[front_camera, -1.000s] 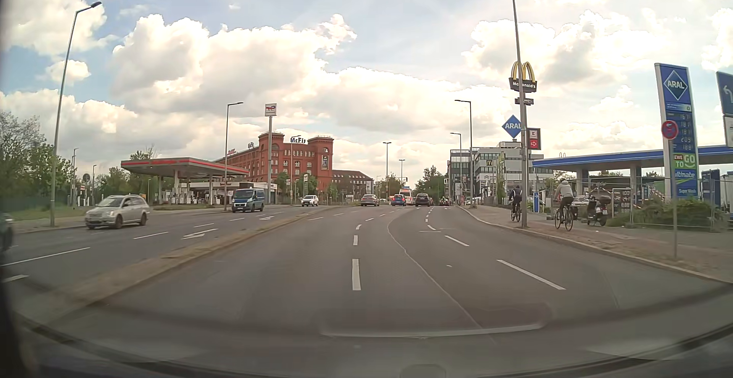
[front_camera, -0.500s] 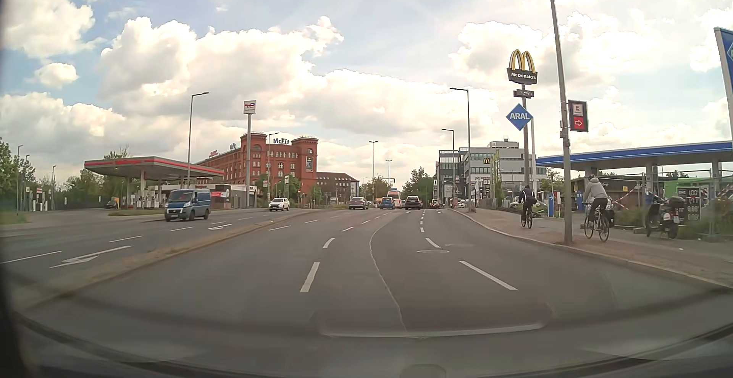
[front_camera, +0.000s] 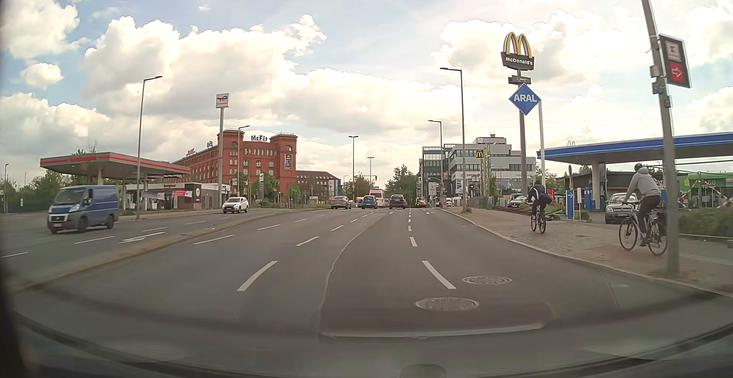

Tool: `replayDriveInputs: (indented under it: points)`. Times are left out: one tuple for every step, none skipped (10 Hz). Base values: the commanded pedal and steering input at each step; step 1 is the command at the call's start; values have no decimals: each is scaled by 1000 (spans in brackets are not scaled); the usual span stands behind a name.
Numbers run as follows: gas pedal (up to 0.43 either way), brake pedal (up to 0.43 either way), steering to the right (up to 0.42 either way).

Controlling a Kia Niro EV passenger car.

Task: Follow the waypoints while adhering to traffic rules and regulations

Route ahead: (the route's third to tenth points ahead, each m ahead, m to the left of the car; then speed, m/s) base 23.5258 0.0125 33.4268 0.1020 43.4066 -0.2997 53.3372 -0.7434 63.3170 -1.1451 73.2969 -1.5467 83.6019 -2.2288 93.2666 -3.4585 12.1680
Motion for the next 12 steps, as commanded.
replayDriveInputs:
  points:
    - [138,18,30]
    - [138,18,29]
    - [138,18,29]
    - [138,18,28]
    - [150,18,28]
    - [189,18,25]
    - [240,18,24]
    - [248,18,23]
    - [260,18,20]
    - [268,18,19]
    - [280,18,17]
    - [280,18,17]
